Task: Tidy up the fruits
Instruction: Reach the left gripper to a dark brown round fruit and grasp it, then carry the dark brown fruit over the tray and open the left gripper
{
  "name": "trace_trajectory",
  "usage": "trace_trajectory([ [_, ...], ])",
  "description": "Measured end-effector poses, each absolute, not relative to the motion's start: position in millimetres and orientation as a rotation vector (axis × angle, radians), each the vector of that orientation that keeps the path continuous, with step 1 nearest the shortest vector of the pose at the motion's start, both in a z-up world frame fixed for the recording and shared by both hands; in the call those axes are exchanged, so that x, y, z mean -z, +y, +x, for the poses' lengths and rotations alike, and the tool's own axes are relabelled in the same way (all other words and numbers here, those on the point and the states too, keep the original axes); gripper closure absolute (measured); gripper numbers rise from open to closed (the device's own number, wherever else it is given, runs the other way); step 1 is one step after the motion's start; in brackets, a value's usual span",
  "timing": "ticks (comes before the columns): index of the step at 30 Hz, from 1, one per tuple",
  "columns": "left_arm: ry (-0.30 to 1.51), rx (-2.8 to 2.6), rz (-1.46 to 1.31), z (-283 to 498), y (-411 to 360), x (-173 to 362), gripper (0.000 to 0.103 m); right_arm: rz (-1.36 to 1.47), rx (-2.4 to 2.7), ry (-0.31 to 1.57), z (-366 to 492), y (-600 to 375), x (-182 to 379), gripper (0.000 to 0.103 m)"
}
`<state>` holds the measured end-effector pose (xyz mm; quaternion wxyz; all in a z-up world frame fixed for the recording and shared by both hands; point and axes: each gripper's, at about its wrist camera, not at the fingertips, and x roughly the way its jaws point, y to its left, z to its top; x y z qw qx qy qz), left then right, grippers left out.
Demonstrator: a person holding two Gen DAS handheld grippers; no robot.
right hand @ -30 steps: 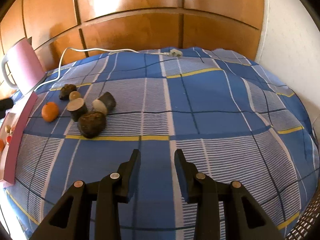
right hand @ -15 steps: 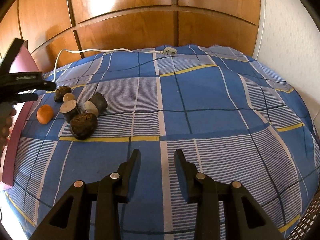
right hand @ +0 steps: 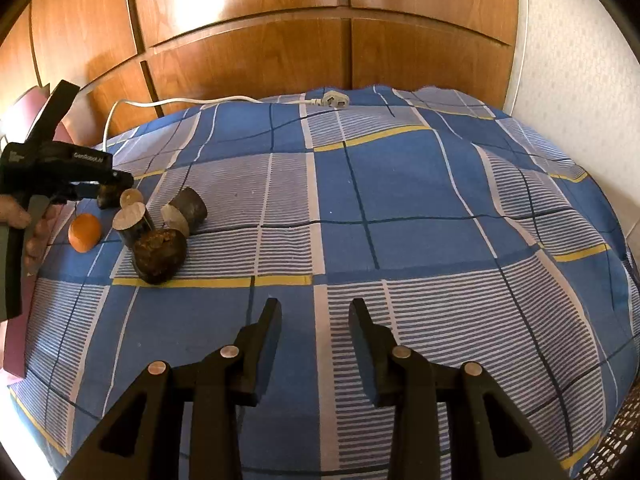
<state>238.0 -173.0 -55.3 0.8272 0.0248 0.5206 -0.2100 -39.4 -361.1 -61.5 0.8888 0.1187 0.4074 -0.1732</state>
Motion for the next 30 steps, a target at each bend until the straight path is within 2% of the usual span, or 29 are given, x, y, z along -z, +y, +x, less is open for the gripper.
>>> trace_trajectory([
  [16,0.923,0.466,-0.1,179,-100,-13,0.057,0.249,0.295,0.865,-36,-341,63,0.068],
  [30,0.862,0.337,-0.224,130,14,-30,0.057,0.223,0.24,0.877,-32,-321,62,0.068],
])
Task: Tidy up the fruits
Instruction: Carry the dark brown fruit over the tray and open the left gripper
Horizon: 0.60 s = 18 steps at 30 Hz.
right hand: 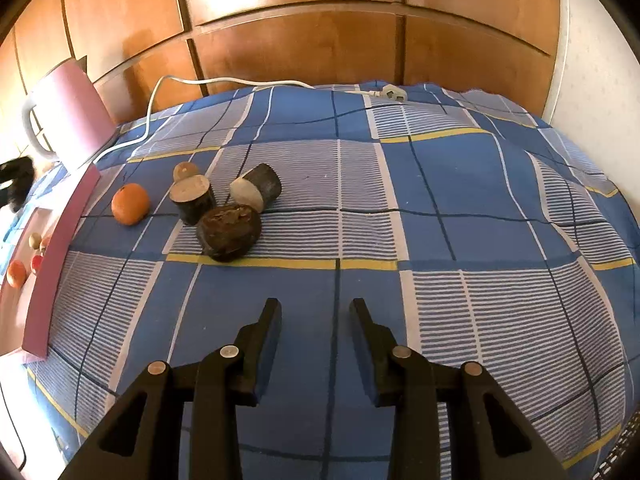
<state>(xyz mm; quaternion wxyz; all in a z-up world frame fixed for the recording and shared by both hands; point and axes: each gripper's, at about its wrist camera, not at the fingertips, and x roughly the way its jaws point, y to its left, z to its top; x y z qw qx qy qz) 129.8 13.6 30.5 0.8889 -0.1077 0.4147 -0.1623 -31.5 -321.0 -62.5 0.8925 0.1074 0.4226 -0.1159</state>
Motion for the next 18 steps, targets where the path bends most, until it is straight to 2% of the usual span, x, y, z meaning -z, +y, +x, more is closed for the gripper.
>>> trace_trajectory([
  [9,0.877,0.152,-0.299,128,101,-7,0.057,0.204,0.236,0.877,-30,-315,62,0.068],
  [18,0.891,0.117,-0.371,167,111,8,0.057,0.173,0.242,0.877,-30,-307,57,0.068],
])
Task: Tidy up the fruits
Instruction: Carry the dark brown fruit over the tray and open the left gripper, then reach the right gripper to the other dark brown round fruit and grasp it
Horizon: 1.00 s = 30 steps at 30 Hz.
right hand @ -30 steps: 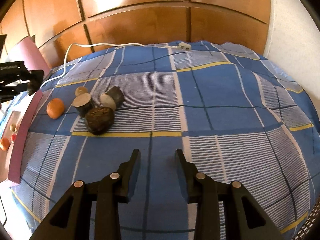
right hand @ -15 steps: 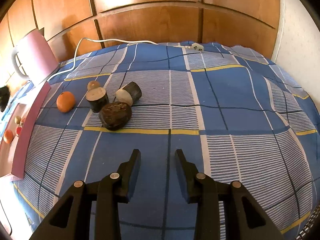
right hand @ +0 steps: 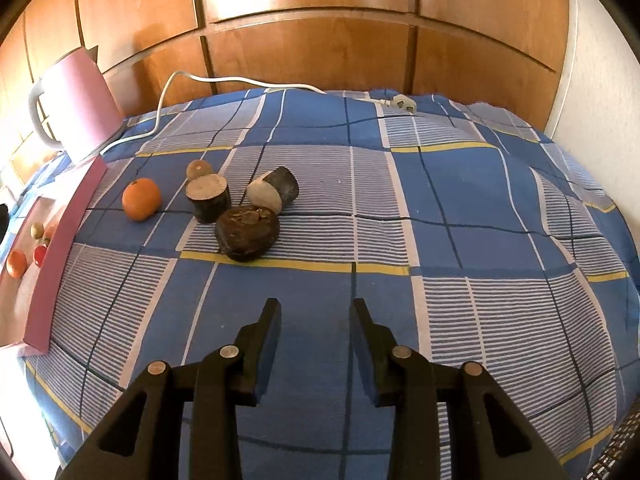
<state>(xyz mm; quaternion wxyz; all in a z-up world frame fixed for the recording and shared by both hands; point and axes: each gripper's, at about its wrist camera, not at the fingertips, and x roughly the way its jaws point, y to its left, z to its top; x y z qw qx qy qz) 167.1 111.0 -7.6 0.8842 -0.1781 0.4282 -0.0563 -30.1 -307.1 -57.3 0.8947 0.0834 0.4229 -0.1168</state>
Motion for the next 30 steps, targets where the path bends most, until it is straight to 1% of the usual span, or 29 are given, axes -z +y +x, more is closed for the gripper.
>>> trace_trajectory([
  [10,0.909,0.103,-0.269,180,88,28,0.057,0.162,0.263,0.893,-29,-308,59,0.068],
  [13,0.893,0.096,-0.26,171,85,28,0.044,0.157,0.261,0.892,-29,-307,59,0.068],
  [24,0.83,0.03,-0.202,119,76,12,0.044,0.165,0.258,0.887,-30,-306,57,0.068],
  [28,0.823,0.031,-0.207,103,73,9,0.038,0.168,0.255,0.884,-31,-306,58,0.068],
  [30,0.824,0.036,-0.207,95,71,8,0.038,0.173,0.252,0.884,-31,-306,58,0.068],
])
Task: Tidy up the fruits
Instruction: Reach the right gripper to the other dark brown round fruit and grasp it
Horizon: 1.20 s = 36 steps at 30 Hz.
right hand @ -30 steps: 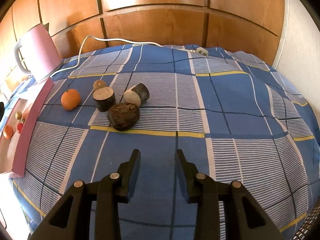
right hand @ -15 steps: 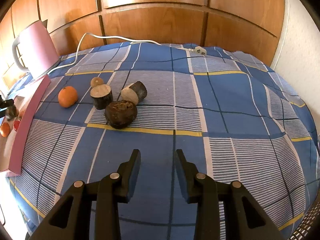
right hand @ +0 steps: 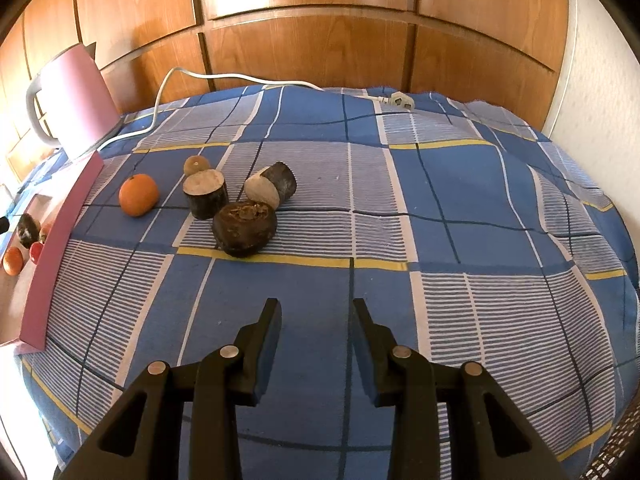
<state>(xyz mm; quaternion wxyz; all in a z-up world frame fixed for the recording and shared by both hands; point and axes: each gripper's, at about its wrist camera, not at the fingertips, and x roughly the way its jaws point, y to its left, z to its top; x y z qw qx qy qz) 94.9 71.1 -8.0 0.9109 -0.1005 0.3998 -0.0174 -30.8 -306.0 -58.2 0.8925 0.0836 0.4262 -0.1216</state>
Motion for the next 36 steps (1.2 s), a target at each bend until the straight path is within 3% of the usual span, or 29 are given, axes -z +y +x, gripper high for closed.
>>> trace_trajectory([
  [18,0.849,0.047,-0.191,51,67,16,0.033,0.181,0.197,0.875,-17,-297,59,0.068],
  [36,0.85,0.026,-0.222,33,83,19,0.028,0.223,0.162,0.856,14,-301,53,0.061],
])
